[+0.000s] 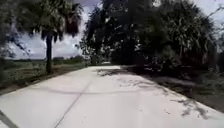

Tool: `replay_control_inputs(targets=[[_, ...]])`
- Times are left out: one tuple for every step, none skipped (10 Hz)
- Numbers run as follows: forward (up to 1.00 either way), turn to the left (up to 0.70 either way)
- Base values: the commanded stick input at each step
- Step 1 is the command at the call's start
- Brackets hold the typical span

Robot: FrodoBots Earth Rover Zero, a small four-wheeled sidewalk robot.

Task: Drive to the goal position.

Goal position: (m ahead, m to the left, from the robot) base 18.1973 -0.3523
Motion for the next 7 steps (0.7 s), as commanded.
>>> replay_control_inputs(targets=[[0.84,0.00],[0.84,0.00],[0.84,0.00],[0.84,0.00],[0.84,0.00],[0.84,0.00],[0.83,0.00]])
